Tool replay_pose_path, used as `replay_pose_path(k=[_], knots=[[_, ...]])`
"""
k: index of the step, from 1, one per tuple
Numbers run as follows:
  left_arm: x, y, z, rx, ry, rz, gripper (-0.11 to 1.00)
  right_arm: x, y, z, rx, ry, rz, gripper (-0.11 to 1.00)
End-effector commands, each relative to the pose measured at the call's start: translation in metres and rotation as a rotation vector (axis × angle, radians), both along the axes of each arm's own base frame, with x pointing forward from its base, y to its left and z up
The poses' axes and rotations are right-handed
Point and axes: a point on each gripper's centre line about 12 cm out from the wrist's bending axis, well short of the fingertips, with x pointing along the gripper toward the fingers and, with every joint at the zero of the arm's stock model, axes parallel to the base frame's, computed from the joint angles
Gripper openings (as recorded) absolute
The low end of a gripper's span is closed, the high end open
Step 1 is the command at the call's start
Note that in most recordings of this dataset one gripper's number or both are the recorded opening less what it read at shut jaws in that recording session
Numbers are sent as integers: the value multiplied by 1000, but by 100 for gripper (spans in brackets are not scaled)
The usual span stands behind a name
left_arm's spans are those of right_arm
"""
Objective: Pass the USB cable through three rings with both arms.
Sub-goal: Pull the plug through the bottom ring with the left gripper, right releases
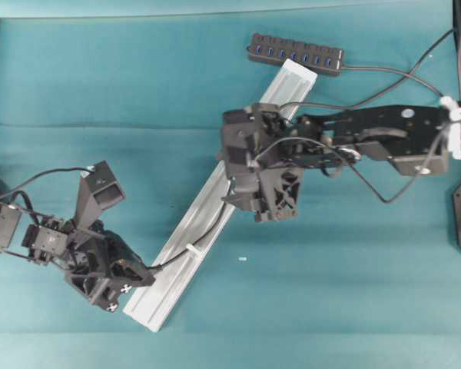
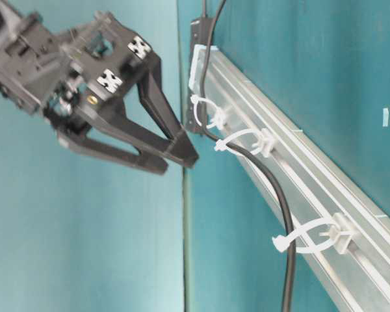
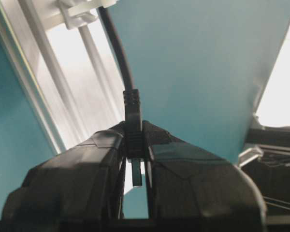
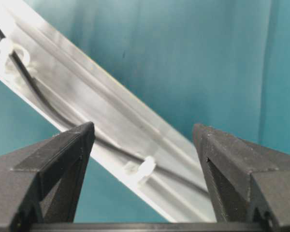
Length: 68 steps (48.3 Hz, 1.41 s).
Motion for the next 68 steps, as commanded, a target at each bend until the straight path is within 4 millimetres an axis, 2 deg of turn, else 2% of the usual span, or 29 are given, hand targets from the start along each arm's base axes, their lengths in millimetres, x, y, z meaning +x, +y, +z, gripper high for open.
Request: replay_pose_path(k=[1, 15, 52, 54, 57, 64, 68], knots=[[1, -2, 29, -19, -89, -10, 10, -2, 1, 8, 23, -32, -28, 85], [1, -2, 29, -16, -77, -9, 10, -9, 5, 13, 59, -59, -63, 85], [1, -1, 29, -13, -78, -7, 10, -8, 14, 14, 69, -74, -53, 85], [1, -1, 28, -13, -76, -7, 14, -8, 15, 14, 69, -74, -51, 85], [1, -1, 28, -13, -76, -7, 26, -8, 15, 14, 69, -72, -51, 85], [2, -1, 29, -12, -79, -7, 69, -8, 15, 14, 69, -74, -51, 85], [1, -1, 29, -8, -79, -10, 89, -8, 16, 14, 69, -74, -50, 85]])
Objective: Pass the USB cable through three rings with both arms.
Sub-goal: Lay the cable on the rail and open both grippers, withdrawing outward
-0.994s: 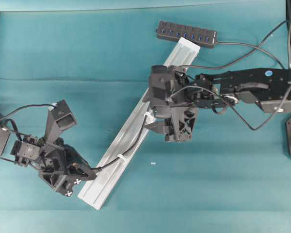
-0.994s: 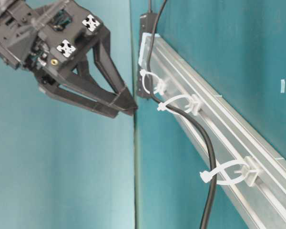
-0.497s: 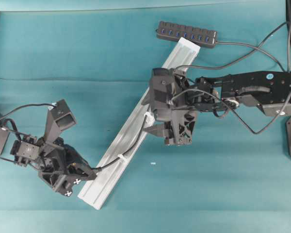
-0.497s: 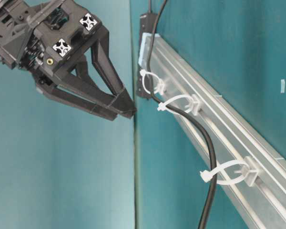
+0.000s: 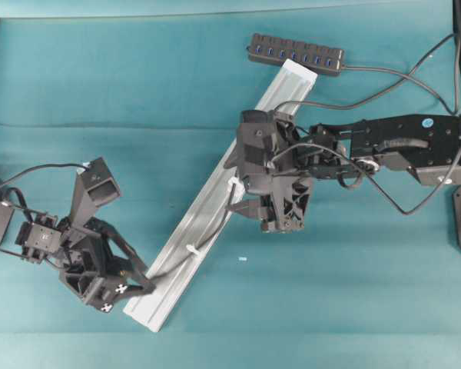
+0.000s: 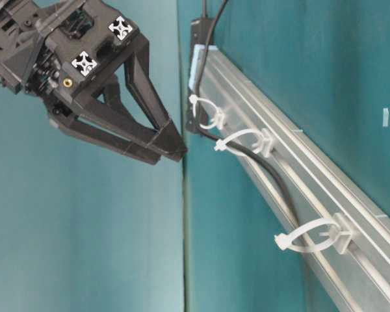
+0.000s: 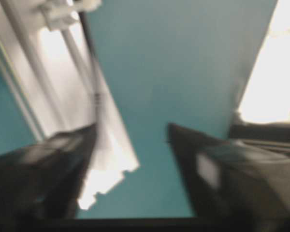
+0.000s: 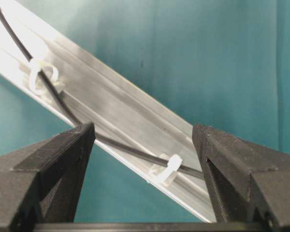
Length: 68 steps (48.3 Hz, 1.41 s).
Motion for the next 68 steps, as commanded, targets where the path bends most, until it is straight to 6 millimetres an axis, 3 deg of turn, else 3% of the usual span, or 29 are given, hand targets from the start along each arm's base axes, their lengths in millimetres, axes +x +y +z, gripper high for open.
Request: replay_pose_path(k=[1, 29, 40, 58, 68], knots=[[3, -2, 18, -10, -59, -8, 93, 2, 2, 5, 9, -20, -5, 85], [5, 2, 19, 81, -85, -56, 91, -1, 1, 8, 26, -26, -24, 85], [10, 7, 41, 204, -181, -115, 90, -9, -1, 17, 23, -61, -33, 85], [2, 20, 65, 458, -313, -220, 90, -32, -2, 20, 58, -113, -88, 85], [-8, 32, 70, 496, -335, -202, 90, -47, -5, 24, 79, -164, -127, 85]])
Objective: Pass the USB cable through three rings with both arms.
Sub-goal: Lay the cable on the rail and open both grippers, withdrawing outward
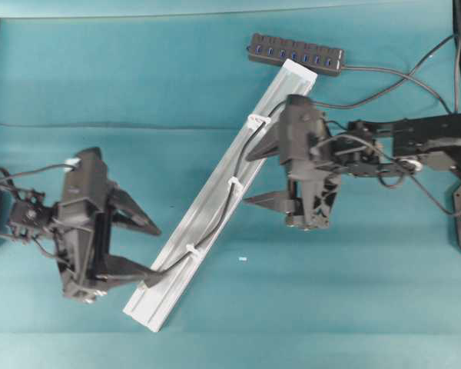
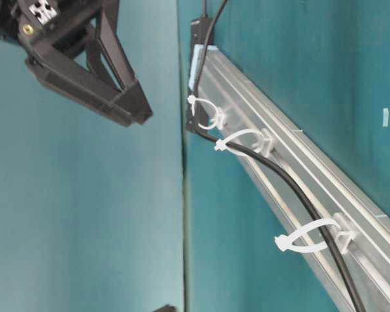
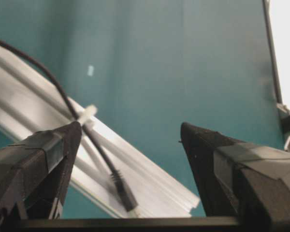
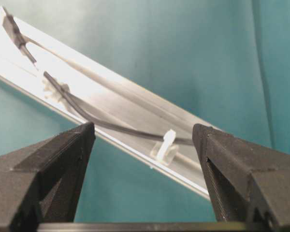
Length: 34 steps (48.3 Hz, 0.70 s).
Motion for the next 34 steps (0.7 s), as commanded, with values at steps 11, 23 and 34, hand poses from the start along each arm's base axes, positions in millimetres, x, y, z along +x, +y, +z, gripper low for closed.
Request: replay_pose_path(k=[11, 23, 34], knots=[[-21, 21, 32, -10, -123, 59, 90, -21, -11, 12, 1, -90, -57, 85], [-36, 36, 44, 8, -184, 98, 90, -31, -12, 13, 0, -99, -66, 85], [-46, 45, 59, 58, -253, 113, 90, -33, -13, 20, -2, -121, -67, 85]])
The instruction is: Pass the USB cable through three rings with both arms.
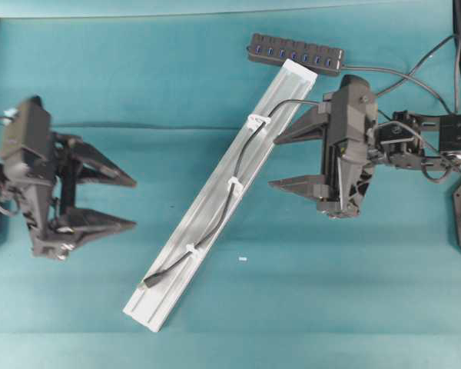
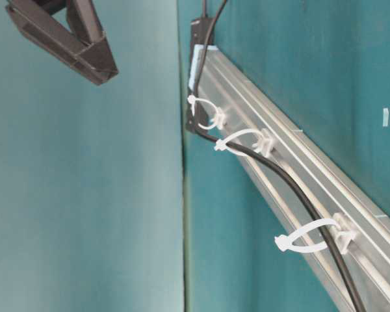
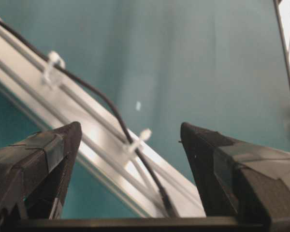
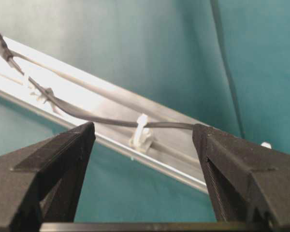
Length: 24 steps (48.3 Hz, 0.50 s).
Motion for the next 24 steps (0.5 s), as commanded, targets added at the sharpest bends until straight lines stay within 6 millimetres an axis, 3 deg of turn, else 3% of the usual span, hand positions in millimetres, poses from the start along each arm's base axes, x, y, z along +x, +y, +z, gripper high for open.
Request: replay_pose_path(k=[1, 24], knots=[[-11, 4, 28, 13, -107, 7, 90, 0, 0, 7, 5, -28, -7, 85], [-30, 15, 48, 73, -202, 41, 90, -21, -7, 28, -10, -127, -41, 85]])
